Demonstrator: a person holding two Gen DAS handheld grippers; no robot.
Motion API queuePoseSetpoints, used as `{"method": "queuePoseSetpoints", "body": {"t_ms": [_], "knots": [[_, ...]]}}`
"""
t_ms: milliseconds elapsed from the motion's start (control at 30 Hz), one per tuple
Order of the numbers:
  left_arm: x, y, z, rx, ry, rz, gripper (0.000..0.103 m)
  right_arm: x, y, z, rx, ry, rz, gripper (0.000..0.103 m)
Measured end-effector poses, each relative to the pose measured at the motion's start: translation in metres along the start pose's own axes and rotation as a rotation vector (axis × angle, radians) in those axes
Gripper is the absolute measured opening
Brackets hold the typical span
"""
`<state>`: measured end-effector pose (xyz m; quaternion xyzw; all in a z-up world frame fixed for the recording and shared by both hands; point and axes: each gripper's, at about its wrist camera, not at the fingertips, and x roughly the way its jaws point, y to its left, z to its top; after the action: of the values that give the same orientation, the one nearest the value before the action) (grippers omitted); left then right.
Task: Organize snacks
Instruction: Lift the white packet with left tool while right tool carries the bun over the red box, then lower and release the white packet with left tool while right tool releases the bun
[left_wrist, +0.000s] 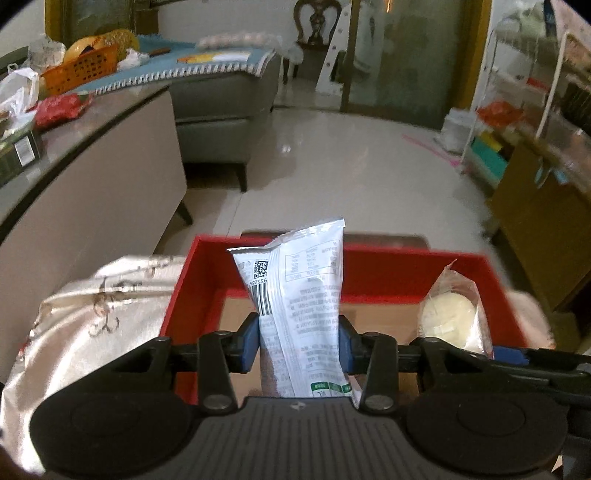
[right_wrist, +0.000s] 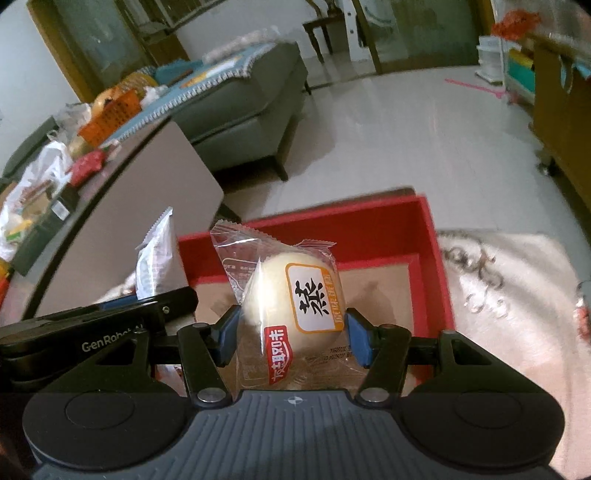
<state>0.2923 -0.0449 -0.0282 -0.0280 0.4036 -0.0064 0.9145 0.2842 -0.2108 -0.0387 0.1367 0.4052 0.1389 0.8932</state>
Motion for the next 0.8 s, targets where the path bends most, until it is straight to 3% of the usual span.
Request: {"method": "queuePoseSetpoints", "body": {"t_ms": [167, 500, 800], "knots": [[0.023, 0.003, -0.009, -0.001, 0.054, 0.032, 0.035, 0.026, 0.0, -0.007, -0.021, 0.049, -0.026, 0.067], [0.04, 0.006, -0.02, -0.002, 0.114, 0.062, 0.038, 0.033, 0.014, -0.012, -0.111, 0.044, -0.115, 0.069], [0.025, 0.012, -0.014, -0.025, 0.097, 0.043, 0.042, 0.023, 0.017, -0.007, -0.132, 0.036, -0.117, 0.076]]}}
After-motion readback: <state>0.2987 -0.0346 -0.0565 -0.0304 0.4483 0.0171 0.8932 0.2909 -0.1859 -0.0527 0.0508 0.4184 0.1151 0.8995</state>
